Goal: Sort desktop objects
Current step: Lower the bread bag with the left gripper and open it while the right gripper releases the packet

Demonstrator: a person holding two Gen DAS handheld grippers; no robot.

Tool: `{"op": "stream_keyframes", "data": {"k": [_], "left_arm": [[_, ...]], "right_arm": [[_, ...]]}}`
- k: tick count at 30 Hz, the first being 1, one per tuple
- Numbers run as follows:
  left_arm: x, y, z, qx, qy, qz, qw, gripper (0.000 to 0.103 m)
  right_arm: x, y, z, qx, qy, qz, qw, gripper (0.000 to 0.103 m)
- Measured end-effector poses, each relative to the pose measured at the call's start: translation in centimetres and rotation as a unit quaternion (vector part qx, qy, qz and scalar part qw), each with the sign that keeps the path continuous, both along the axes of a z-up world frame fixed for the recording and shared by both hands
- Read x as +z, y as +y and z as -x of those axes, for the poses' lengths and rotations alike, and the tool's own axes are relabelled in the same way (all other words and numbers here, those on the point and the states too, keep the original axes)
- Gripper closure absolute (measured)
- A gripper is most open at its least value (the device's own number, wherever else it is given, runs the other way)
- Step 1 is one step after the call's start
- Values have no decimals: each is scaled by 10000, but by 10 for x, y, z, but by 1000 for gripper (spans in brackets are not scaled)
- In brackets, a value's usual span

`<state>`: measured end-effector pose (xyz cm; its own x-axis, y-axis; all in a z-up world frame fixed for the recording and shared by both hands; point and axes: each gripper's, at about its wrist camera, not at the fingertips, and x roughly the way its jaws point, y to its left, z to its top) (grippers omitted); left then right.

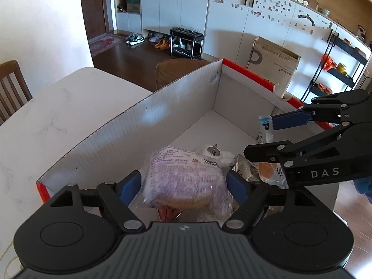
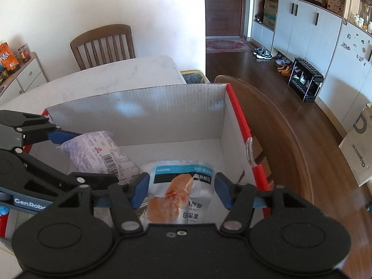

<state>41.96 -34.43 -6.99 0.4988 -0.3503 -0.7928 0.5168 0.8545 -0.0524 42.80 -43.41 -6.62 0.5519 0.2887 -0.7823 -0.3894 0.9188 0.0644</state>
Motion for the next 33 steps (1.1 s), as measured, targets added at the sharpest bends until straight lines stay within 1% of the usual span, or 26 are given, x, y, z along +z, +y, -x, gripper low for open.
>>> {"op": "stream_keyframes", "data": {"k": [2, 4, 9, 13, 20, 25, 28, 30, 33], "left_arm": [[2, 1, 2, 7, -20, 19, 10000, 21], [5, 3, 5, 44, -42, 31, 10000, 19], [14, 10, 17, 117, -128, 98, 9998, 19], [26, 16, 31, 187, -265, 203, 9993, 19], [47, 29, 56, 486, -469, 437, 9968, 19], [62, 36, 77, 689, -643, 506, 9943, 19], [70, 41, 90, 703, -732, 598, 9930, 19], [75, 44, 98, 713, -800, 592, 9925, 19], [80, 51, 108, 743, -813, 707, 9914, 19]], "right_arm": [[0, 0, 0, -13, 1, -10, 10000, 39], [3, -1, 1, 1, -19, -85, 10000, 38], [12, -7, 7, 65, -91, -174, 9998, 38], [21, -10, 15, 184, -110, -241, 9995, 35], [38, -11, 34, 481, -186, -389, 9979, 33], [48, -9, 51, 638, -252, -444, 9967, 33], [53, -7, 63, 661, -290, -479, 9962, 33], [57, -6, 72, 681, -331, -506, 9958, 32], [61, -2, 84, 708, -408, -517, 9953, 29]]}}
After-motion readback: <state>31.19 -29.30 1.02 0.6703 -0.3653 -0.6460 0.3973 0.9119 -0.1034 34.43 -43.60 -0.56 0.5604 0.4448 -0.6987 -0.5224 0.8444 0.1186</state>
